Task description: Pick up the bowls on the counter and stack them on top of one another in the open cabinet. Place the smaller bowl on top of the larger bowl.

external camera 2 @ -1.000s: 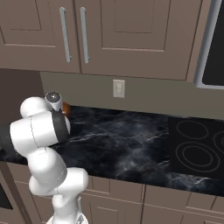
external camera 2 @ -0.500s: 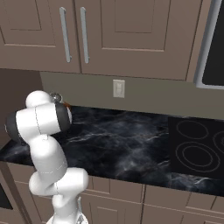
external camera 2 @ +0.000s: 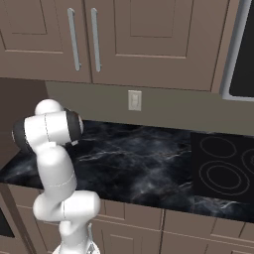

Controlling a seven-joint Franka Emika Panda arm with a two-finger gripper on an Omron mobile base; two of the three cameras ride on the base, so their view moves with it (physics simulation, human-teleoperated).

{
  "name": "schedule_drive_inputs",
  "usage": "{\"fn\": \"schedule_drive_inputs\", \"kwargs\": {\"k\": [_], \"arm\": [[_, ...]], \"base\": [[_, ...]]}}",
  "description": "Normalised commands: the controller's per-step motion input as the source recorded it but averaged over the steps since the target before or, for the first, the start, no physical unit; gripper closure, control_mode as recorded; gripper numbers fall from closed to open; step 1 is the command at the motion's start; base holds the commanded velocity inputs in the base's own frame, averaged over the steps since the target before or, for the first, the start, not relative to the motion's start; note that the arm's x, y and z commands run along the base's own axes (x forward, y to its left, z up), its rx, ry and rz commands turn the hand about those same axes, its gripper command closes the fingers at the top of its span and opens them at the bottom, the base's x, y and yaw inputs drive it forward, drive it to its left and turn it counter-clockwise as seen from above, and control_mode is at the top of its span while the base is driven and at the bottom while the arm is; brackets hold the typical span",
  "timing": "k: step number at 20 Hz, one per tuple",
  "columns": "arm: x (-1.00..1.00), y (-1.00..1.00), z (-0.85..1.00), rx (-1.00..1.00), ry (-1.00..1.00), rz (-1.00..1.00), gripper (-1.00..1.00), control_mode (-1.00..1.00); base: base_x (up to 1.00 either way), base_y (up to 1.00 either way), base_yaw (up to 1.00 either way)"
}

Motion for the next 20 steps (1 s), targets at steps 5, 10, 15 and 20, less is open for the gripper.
{"fn": "schedule_drive_inputs", "kwargs": {"k": [5, 10, 15, 20], "arm": [[0.14, 0.09, -0.17, 0.0, -0.03, 0.0, -1.0, -1.0], [0.16, 0.08, -0.11, -0.01, -0.03, 0.0, -1.0, -1.0], [0.11, 0.06, -0.05, -0.02, -0.02, 0.0, 1.0, -1.0], [0.01, 0.01, 0.0, 0.0, 0.0, 0.0, 1.0, -1.0]], "base": [[0.0, 0.0, 0.0], [0.0, 0.0, 0.0], [0.0, 0.0, 0.0], [0.0, 0.0, 0.0]]}}
